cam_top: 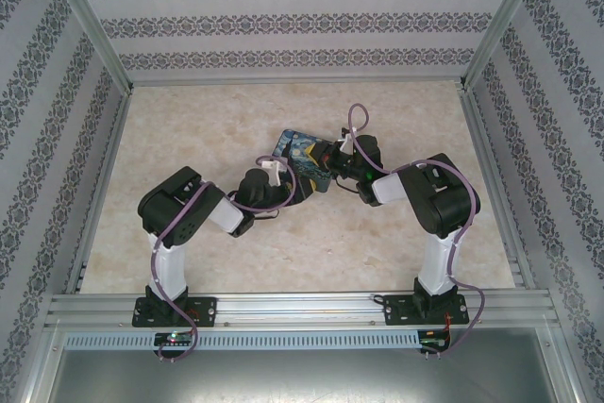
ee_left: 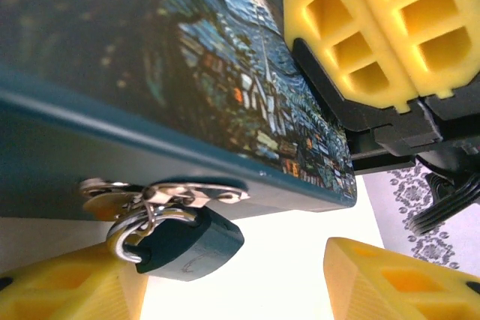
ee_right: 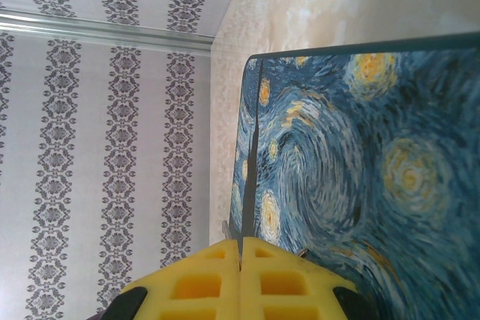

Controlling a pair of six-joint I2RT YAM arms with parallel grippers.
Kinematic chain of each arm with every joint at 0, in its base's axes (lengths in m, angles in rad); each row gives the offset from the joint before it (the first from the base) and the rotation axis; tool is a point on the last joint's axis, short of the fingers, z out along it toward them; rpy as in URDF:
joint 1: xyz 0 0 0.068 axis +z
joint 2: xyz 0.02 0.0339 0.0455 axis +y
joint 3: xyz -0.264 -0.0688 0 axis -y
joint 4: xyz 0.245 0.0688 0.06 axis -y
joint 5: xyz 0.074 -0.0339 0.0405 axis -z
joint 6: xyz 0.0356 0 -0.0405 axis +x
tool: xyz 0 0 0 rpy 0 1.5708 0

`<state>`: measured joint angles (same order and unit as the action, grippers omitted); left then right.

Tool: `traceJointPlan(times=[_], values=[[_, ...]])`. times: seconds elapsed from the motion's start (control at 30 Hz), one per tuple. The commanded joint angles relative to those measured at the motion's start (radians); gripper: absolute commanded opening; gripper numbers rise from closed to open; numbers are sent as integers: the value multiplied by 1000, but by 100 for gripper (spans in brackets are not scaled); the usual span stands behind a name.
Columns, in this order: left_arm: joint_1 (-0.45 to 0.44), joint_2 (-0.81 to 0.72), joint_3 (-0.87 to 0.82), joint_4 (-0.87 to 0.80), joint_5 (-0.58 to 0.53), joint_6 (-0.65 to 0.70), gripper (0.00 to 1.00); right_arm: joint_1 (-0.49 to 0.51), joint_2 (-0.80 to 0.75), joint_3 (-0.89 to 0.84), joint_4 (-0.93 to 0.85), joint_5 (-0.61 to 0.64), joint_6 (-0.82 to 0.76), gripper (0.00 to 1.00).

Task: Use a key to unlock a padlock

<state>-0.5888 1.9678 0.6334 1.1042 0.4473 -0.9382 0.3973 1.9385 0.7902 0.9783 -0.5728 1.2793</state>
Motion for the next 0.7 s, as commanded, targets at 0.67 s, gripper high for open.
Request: traceJointPlan(times=[0.67], values=[[-34,45,-77,285,-123,-246,59,21,54,9,-47,-6,5,0]])
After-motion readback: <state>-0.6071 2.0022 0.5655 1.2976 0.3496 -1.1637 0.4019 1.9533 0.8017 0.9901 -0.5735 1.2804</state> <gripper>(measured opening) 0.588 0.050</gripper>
